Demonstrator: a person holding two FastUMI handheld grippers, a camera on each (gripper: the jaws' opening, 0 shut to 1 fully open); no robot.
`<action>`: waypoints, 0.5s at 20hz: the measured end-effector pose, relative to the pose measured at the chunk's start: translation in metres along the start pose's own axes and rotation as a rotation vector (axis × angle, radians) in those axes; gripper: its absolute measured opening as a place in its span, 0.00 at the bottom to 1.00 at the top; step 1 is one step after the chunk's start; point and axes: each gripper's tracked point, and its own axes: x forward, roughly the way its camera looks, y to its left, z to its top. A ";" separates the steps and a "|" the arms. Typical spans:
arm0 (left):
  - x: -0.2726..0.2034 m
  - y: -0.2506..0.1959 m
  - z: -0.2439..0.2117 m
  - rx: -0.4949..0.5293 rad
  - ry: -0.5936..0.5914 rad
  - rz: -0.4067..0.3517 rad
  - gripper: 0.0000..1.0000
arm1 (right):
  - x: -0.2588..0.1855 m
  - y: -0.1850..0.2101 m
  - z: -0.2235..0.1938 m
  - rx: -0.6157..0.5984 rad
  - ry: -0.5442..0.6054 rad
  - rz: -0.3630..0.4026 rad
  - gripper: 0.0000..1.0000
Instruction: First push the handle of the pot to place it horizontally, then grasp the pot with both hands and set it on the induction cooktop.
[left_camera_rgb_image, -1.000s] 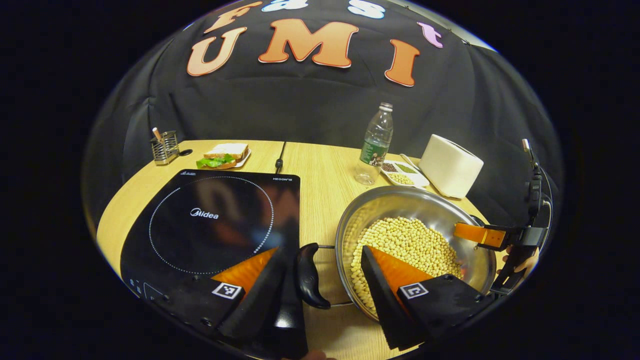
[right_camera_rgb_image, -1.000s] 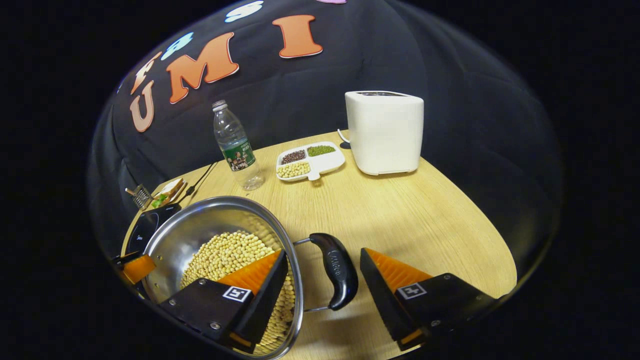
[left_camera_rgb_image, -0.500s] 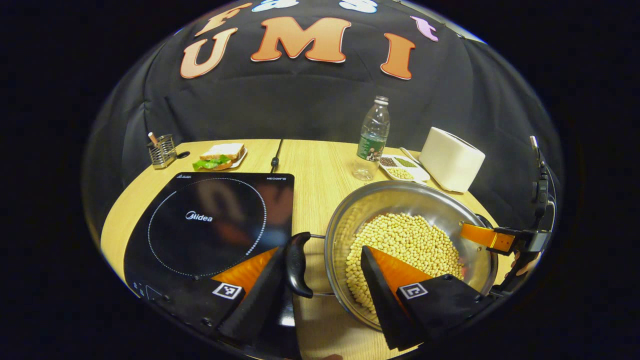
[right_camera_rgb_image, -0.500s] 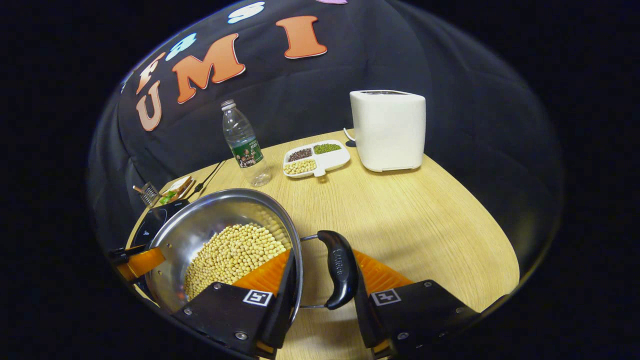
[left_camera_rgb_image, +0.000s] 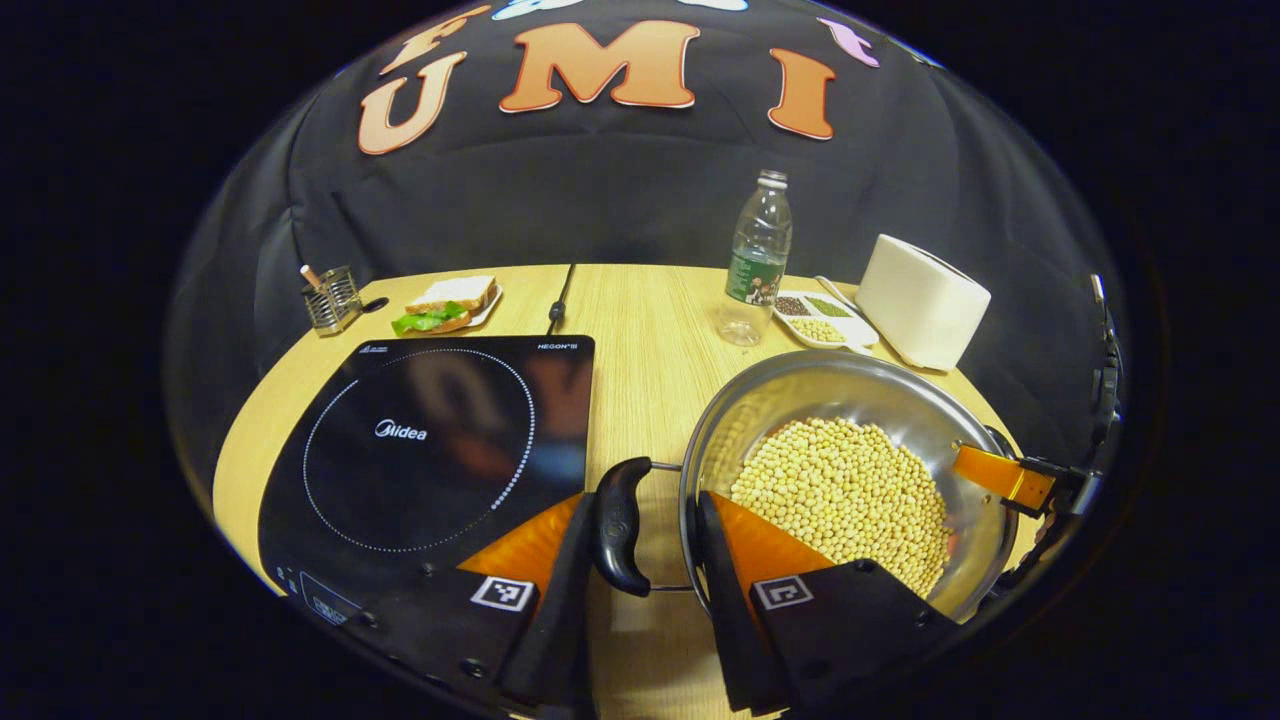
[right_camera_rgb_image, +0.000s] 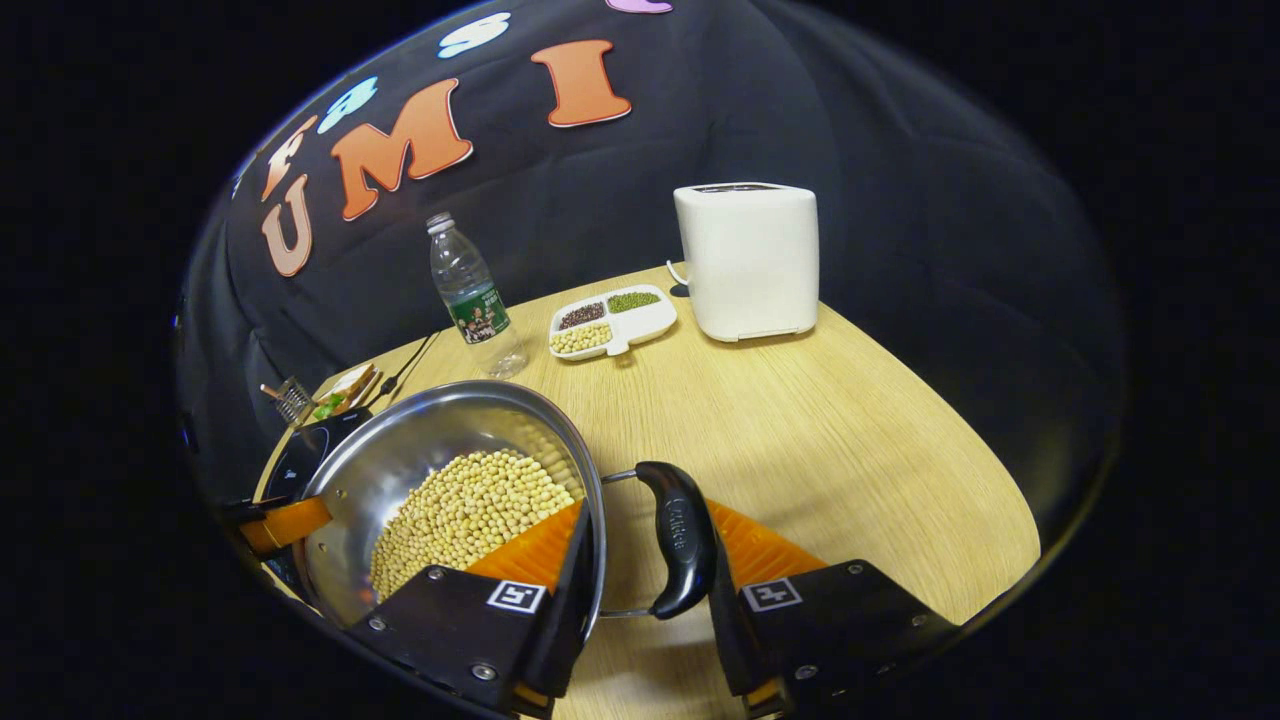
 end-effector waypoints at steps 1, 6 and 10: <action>-0.003 -0.002 0.000 -0.014 -0.004 -0.004 0.60 | -0.001 0.001 0.001 0.018 -0.002 0.003 0.57; -0.003 -0.001 0.002 -0.015 -0.022 0.017 0.55 | 0.000 0.002 0.000 0.052 -0.006 0.008 0.50; -0.003 -0.001 0.001 -0.022 -0.010 0.014 0.55 | -0.003 0.002 -0.001 0.070 -0.003 0.006 0.47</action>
